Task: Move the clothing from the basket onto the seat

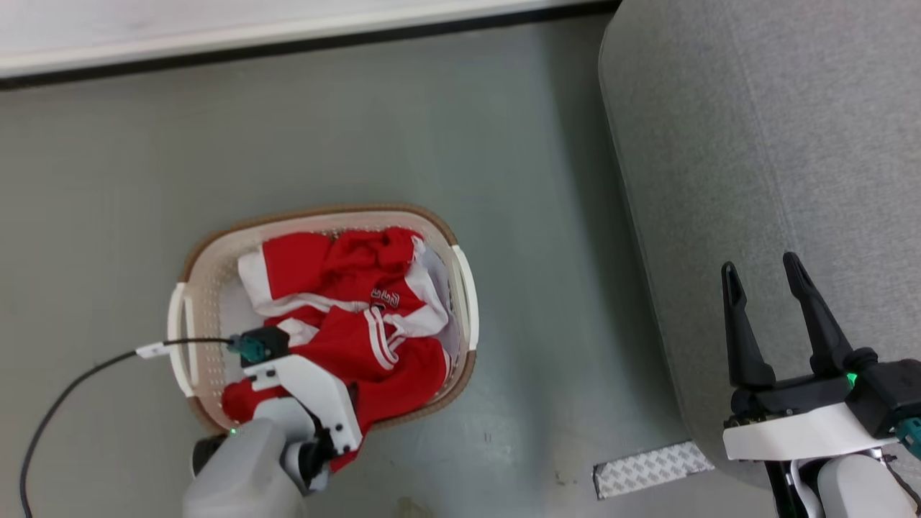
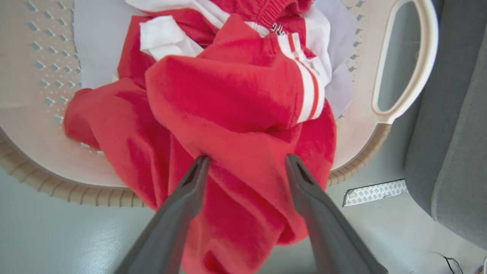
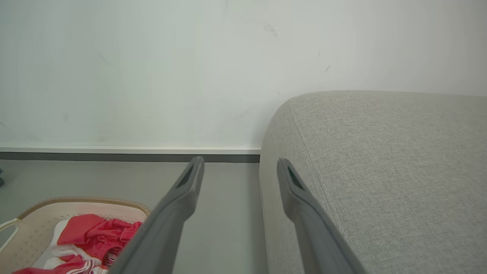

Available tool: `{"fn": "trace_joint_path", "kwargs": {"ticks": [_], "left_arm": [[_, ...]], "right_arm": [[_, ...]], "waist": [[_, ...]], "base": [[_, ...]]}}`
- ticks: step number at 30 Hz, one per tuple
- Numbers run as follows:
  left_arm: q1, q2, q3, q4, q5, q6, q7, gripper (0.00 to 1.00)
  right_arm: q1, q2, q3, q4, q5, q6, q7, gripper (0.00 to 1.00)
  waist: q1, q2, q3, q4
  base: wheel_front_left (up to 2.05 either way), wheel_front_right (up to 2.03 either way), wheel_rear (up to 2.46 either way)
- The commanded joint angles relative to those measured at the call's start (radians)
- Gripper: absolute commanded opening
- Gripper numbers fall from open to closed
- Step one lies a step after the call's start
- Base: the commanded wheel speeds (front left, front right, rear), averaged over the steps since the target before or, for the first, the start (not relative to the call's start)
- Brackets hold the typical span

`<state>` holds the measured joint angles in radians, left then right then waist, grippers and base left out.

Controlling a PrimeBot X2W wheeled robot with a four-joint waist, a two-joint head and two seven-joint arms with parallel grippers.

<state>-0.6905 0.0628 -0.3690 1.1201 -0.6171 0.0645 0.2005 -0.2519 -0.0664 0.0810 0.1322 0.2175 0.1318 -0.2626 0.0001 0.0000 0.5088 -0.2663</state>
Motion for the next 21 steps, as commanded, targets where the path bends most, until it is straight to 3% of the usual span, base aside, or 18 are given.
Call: {"fn": "trace_joint_path", "kwargs": {"ticks": [1, 14, 15, 16, 17, 21], "left_arm": [[-0.023, 0.012, 0.002, 0.008, -0.002, 0.006, -0.01, 1.0], [-0.11, 0.018, -0.022, 0.075, 0.019, -0.008, -0.035, 1.0], [-0.114, 0.017, -0.026, 0.079, 0.02, -0.012, -0.037, 0.47], [-0.116, 0.015, -0.031, 0.082, 0.021, -0.018, -0.045, 0.08], [-0.115, 0.014, -0.036, 0.085, 0.024, -0.023, -0.052, 0.0], [-0.098, 0.008, -0.041, 0.094, 0.011, -0.054, -0.078, 0.0]], "right_arm": [[-0.019, 0.0, -0.001, -0.004, -0.001, -0.002, -0.003, 1.0], [-0.069, 0.007, -0.002, -0.031, 0.012, -0.002, -0.003, 1.0], [-0.071, 0.007, -0.003, -0.031, 0.011, -0.002, -0.003, 1.0], [-0.072, 0.007, -0.005, -0.029, 0.012, -0.002, -0.003, 1.0], [-0.072, 0.007, -0.006, -0.025, 0.012, -0.002, -0.003, 1.0], [-0.059, 0.009, -0.014, -0.013, 0.012, -0.002, -0.003, 1.0]], "waist": [[-0.0001, 0.0, 0.042, -0.004], [-0.0001, 0.0, 0.158, -0.018], [-0.0001, 0.0, 0.159, -0.018], [-0.0001, 0.0, 0.158, -0.018], [-0.0001, 0.0, 0.154, -0.017], [-0.0001, 0.0, 0.112, -0.006]], "base": [[0.0, 0.0, 0.0], [0.0, 0.0, 0.0], [0.0, 0.0, 0.0], [0.0, 0.0, 0.0], [0.0, 0.0, 0.0], [0.0, 0.0, 0.0]]}}
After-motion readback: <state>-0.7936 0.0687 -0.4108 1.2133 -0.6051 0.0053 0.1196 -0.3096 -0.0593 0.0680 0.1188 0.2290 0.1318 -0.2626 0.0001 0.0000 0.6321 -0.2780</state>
